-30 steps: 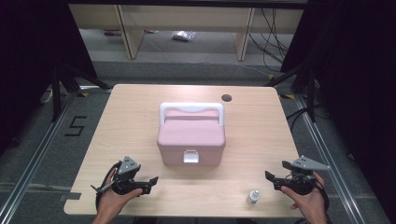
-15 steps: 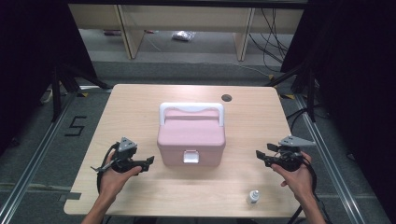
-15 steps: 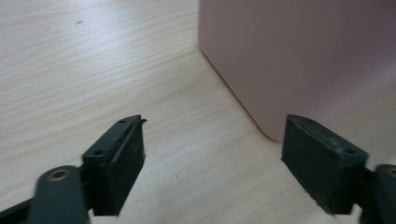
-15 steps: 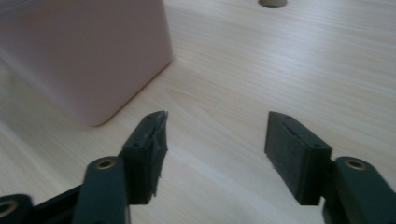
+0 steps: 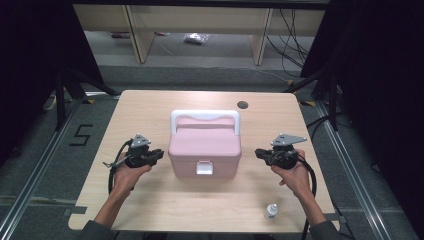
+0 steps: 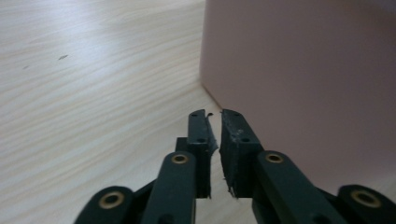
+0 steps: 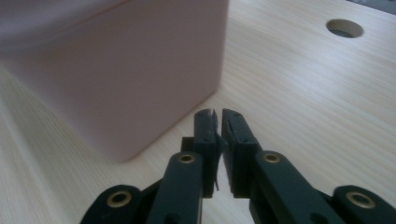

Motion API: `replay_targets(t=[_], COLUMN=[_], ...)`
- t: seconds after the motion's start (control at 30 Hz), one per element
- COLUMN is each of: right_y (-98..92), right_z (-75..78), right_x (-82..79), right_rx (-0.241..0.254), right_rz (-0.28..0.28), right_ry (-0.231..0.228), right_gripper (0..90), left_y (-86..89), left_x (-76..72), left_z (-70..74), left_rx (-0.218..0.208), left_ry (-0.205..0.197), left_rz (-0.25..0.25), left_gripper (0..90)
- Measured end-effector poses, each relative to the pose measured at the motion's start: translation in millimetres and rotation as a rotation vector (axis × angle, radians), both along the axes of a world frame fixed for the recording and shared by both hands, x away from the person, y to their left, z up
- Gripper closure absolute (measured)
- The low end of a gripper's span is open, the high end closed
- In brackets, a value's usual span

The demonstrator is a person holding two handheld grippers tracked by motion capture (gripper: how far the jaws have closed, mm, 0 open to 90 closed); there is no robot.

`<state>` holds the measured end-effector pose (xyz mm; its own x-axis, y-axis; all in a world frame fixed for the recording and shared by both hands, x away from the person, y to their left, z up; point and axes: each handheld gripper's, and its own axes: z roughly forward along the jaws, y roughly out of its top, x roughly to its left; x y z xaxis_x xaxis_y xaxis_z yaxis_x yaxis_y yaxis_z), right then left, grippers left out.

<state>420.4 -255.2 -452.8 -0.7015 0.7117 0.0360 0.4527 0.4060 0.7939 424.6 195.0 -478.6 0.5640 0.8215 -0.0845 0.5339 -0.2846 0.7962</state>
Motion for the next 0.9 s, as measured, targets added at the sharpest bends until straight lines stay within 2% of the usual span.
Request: replay_targets(t=[0.1,0.13,0.17,0.23,0.27,0.3,0.33,0.4,0.43,0.5,0.53,0.57,0.6,0.7,0.73,0.83,0.9], right_y=[7.4,15.3,18.9,21.7,29.1,29.1,30.8,32.2,32.5,34.3,35.7,35.7,37.5,39.3,40.6,37.4,34.3], right_z=[-0.5,-1.2,-1.8,-2.3,-4.9,-4.9,-5.2,-4.7,-4.1,-3.4,-2.5,-2.5,-3.5,-2.9,-1.7,-0.4,1.2], right_x=[4.5,8.2,8.7,10.2,9.8,9.8,11.8,12.4,12.6,12.1,9.8,9.8,10.4,11.3,9.2,9.6,8.2], right_rx=[-0.001,-0.002,0.004,-0.002,0.007,0.007,0.0,0.004,0.011,0.02,0.031,0.031,0.039,0.05,0.044,0.066,0.064], right_rz=[0.016,0.031,0.038,0.051,0.053,0.053,0.082,0.085,0.088,0.085,0.067,0.067,0.072,0.097,0.082,0.086,0.068], right_ry=[0.003,0.004,0.005,0.007,0.023,0.023,0.017,0.012,0.008,0.016,0.034,0.034,0.016,0.008,0.015,0.024,0.034], right_gripper=[88.9,90.0,90.0,90.0,90.0,90.0,90.0,90.0,90.0,90.0,90.0,90.0,90.0,90.0,90.0,90.0,90.0], left_y=[-5.2,-11.4,-13.8,-15.9,-18.1,-18.8,-20.0,-20.2,-22.7,-21.0,-21.1,-21.1,-20.4,-23.2,-21.6,-26.0,-27.0], left_x=[4.3,7.3,7.8,8.3,7.9,7.8,6.6,6.7,6.2,5.9,6.0,6.0,6.0,5.1,4.8,2.5,2.1], left_z=[-0.2,-0.9,0.1,0.0,0.4,0.7,1.9,3.5,3.1,4.8,4.5,4.5,4.9,4.5,6.5,6.9,7.0], left_rx=[-0.007,-0.025,-0.008,-0.001,-0.009,-0.015,-0.006,-0.005,-0.034,-0.003,-0.007,-0.007,-0.004,-0.015,0.015,0.009,0.019], left_ry=[0.001,-0.004,-0.001,-0.006,-0.01,-0.008,-0.018,-0.02,-0.026,-0.029,-0.035,-0.035,-0.038,-0.047,-0.034,-0.039,-0.041], left_rz=[-0.002,-0.02,-0.034,-0.047,-0.049,-0.056,-0.066,-0.075,-0.061,-0.074,-0.074,-0.074,-0.081,-0.069,-0.089,-0.087,-0.099], left_gripper=[88.3,89.4,89.5,89.6,89.7,89.7,89.7,89.7,89.8,89.7,89.7,89.8,89.8,89.8,89.8,89.8,89.9])
